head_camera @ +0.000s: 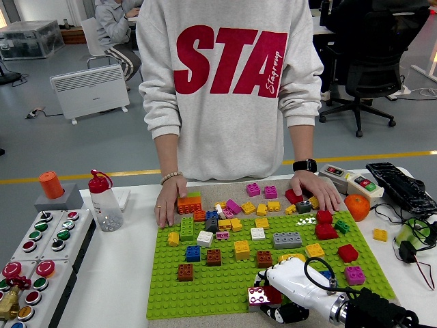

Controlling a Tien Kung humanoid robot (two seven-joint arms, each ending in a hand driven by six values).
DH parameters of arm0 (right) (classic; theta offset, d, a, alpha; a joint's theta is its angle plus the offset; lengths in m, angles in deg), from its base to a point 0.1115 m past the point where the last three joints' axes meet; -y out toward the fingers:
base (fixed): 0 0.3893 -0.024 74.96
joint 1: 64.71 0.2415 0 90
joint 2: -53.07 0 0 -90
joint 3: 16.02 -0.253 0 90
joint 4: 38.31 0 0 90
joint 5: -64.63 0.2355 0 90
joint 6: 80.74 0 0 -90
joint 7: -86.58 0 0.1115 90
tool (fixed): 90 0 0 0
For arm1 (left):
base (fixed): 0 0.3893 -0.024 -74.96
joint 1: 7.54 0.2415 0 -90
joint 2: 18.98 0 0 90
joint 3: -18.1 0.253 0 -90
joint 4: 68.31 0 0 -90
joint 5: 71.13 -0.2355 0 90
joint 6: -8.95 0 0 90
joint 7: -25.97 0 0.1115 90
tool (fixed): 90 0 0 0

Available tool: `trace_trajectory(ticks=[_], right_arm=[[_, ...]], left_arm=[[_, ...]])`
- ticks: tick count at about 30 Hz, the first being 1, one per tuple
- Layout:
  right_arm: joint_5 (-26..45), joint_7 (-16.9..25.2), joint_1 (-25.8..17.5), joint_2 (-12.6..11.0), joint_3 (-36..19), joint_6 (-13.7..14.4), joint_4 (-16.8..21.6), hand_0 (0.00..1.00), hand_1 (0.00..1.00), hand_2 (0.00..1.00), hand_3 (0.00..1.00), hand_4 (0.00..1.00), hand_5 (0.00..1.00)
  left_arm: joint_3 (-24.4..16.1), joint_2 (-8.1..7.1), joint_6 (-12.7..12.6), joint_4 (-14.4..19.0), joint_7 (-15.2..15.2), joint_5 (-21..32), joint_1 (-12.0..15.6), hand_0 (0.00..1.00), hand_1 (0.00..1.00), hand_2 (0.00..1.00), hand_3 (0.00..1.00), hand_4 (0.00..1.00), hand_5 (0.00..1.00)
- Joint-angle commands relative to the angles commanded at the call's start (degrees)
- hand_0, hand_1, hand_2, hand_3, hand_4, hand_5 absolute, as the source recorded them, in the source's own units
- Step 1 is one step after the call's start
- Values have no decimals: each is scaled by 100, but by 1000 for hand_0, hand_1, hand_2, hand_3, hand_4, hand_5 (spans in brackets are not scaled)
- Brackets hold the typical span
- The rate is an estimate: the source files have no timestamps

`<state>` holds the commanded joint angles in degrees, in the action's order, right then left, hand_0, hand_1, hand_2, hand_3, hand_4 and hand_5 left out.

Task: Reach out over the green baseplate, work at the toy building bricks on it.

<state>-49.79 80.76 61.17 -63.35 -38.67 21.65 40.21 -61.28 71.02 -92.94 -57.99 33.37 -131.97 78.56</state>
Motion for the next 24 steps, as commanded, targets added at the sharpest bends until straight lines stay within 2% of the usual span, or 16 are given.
trace_trajectory(ticks=[3,4,24], right_arm=[[-7,-19,-5,1,-10,10,17,436,589,640,633,549,43],[-7,-22,-6,2,-14,14,21,455,611,675,676,565,56],[15,-56,-10,-13,-136,-54,83,485,630,738,723,620,107]], left_arm=[[-3,0,-1,0,5,-12,14,655,688,720,575,315,998],[-4,0,-1,0,7,-16,17,657,688,720,576,314,998],[17,0,6,0,5,5,41,656,689,720,575,312,998]])
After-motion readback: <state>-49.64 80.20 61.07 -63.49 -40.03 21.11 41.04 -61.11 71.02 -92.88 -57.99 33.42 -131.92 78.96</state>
